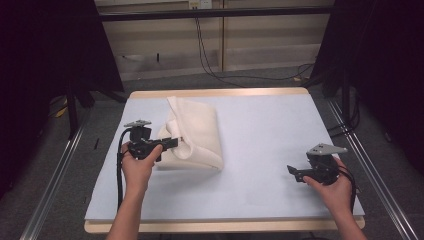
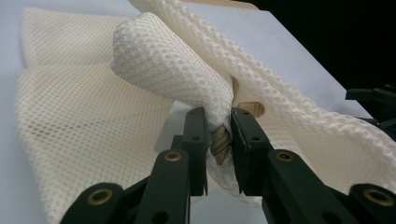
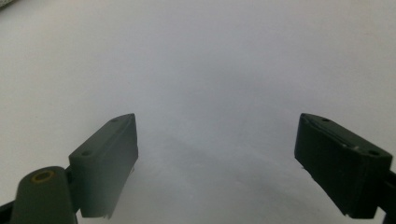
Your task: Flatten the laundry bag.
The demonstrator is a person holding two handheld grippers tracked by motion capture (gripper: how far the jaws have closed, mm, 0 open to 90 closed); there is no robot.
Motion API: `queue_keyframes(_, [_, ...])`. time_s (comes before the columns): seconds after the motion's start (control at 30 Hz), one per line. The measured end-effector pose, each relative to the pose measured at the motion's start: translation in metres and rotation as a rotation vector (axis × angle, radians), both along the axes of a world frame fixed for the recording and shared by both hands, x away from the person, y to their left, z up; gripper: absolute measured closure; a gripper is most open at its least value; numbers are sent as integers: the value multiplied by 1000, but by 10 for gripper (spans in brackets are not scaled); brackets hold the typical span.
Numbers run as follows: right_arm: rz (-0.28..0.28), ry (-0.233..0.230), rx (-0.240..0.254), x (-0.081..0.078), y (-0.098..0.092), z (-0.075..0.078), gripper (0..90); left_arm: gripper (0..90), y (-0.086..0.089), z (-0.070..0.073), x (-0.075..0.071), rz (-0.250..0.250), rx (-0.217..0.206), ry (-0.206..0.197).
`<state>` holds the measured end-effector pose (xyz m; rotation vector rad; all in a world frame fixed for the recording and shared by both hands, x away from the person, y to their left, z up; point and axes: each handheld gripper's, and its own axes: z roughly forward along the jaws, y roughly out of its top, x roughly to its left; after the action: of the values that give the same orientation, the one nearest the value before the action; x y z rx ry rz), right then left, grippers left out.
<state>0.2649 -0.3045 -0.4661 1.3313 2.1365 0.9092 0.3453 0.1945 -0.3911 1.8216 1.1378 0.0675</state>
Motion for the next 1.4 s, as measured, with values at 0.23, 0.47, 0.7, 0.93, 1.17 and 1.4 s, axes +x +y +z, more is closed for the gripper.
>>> queue_keyframes(0.23, [2, 5, 0, -1, 3, 0, 133, 767, -12, 1, 0, -20, -10, -8])
queue_keyframes(0.47, [10, 1, -3, 0, 1, 0, 134, 766, -25, 2, 1, -36, -7, -17])
queue_keyframes(0.7, [8, 3, -2, 0, 3, 0, 134, 764, -31, 2, 2, -50, -13, -16])
queue_keyframes(0.93, [11, -3, -10, 0, 3, 0, 134, 762, -36, 1, 3, -49, -9, -15])
queue_keyframes(1.17, [11, -1, -9, 0, 4, 0, 134, 762, -41, 2, 3, -58, -9, -15])
queue_keyframes(1.4, [14, 0, -8, 0, 4, 0, 134, 758, -47, 2, 4, -70, -6, -16])
